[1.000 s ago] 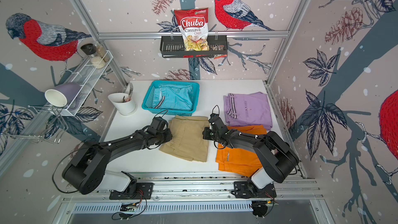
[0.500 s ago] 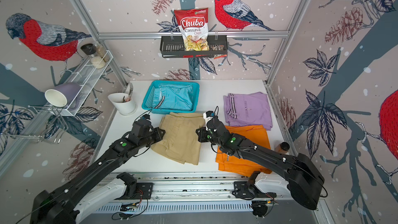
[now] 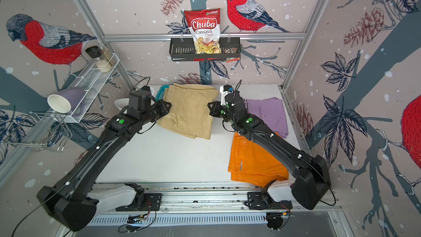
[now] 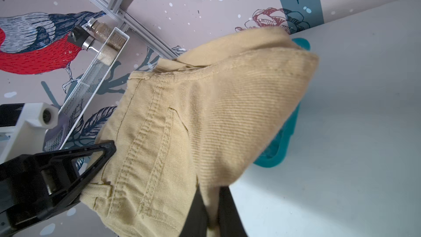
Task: Put the folded long pants in the basket
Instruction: Place the long pant in the basket.
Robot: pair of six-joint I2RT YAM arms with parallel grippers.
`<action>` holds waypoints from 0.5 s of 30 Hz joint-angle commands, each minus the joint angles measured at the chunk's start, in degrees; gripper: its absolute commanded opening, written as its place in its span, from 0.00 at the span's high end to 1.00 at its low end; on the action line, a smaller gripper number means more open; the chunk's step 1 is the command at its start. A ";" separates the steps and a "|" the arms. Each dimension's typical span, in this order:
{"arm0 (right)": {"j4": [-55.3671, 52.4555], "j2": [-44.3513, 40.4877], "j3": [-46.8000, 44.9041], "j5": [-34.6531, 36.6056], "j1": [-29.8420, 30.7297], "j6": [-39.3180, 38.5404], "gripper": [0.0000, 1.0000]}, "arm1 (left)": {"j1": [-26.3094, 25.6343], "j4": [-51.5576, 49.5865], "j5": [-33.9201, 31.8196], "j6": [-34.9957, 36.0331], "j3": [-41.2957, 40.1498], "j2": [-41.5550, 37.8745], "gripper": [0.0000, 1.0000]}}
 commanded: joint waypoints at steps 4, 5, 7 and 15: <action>-3.08 13.03 14.35 -3.72 -3.17 -4.55 1.00 | 10.48 3.28 9.64 0.84 5.89 11.65 1.00; -4.19 15.31 16.92 -3.59 -3.19 -5.15 1.00 | 11.70 4.34 10.51 1.17 6.40 13.00 1.00; -6.22 20.49 22.26 -3.20 -3.48 -6.38 1.00 | 13.82 6.15 13.33 1.32 8.09 16.79 1.00; -10.26 36.77 36.81 -2.95 -4.44 -6.55 1.00 | 15.56 -1.21 12.36 6.62 23.63 32.32 1.00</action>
